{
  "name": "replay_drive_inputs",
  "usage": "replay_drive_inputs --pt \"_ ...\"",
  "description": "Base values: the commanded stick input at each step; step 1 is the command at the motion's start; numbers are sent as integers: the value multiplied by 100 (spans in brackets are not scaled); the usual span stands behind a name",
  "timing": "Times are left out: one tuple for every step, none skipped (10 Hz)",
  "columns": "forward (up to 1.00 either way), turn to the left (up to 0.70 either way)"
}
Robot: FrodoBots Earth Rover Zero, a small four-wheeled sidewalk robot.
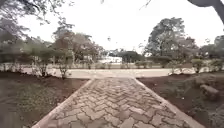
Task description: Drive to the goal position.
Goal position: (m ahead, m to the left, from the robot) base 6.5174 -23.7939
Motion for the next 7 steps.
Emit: replay_drive_inputs --pt "70 2" --pt "70 2" --pt "70 3" --pt "70 3" --pt "70 3" --pt "70 3" --pt "70 3"
